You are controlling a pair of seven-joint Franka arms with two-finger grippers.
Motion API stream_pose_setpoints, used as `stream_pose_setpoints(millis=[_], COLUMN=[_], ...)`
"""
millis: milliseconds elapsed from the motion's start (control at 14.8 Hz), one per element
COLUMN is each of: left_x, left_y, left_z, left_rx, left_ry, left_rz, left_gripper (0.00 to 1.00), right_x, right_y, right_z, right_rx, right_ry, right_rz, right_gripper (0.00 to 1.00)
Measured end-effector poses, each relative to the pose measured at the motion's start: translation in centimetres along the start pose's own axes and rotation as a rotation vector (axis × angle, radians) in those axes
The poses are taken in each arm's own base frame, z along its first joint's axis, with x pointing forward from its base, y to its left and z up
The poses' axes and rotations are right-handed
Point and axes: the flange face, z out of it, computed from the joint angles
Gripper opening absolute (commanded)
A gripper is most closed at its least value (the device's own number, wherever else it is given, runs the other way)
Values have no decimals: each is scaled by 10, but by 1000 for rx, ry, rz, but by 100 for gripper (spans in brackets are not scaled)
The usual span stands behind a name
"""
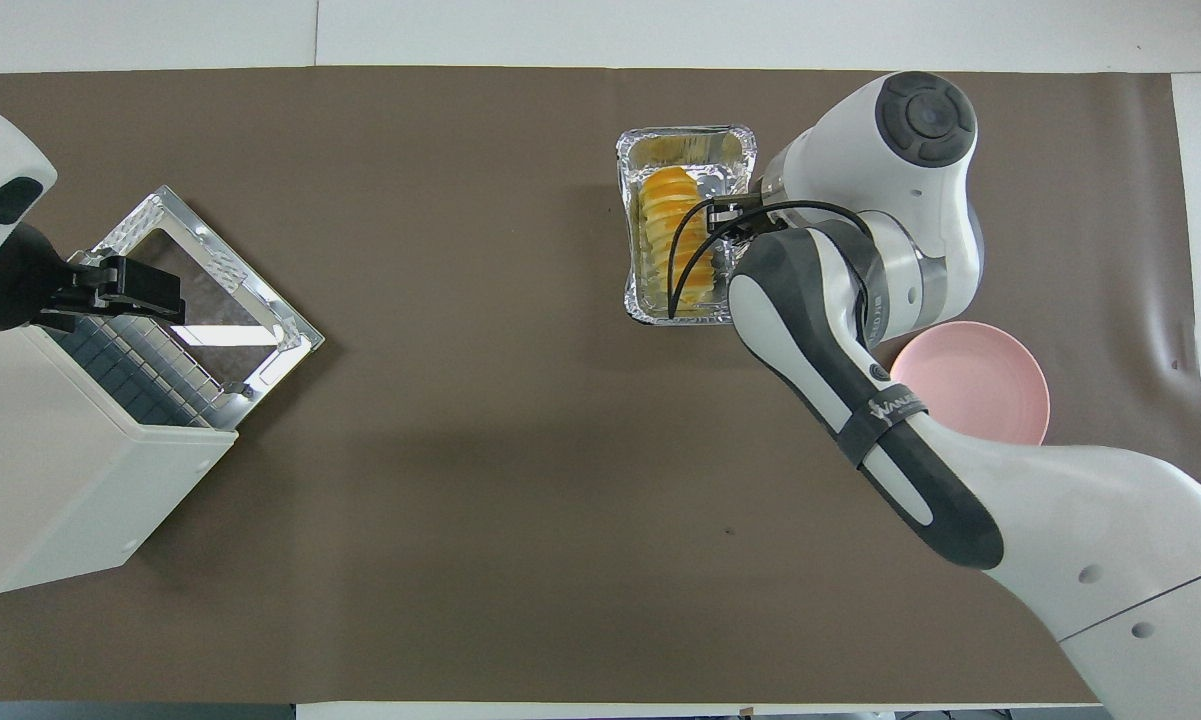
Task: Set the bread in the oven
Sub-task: 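Grasp the foil tray edge and slide it toward the oven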
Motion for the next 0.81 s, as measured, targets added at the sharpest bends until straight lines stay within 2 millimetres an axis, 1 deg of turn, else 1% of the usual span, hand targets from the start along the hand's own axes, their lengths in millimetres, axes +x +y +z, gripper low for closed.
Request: stream_pose_setpoints(millis=[135, 270, 473, 811], left_x=[0, 0, 0, 0], left_y=[0, 0, 0, 0], left_z=[0, 0, 0, 0], left_rx=[0, 0, 0, 0], left_ry=[0, 0, 0, 0], left_rz=[0, 0, 0, 0], left_gripper=[100, 100, 100, 100], right_x=[-10, -19, -30, -46], right_y=[-33, -58, -96, -127], right_z=[3, 11, 33, 67], right_rx=[10, 24, 51, 63], right_ry=[10, 28, 59, 55], right_rz=[8, 11, 27, 47], right_gripper=[0, 0, 0, 0])
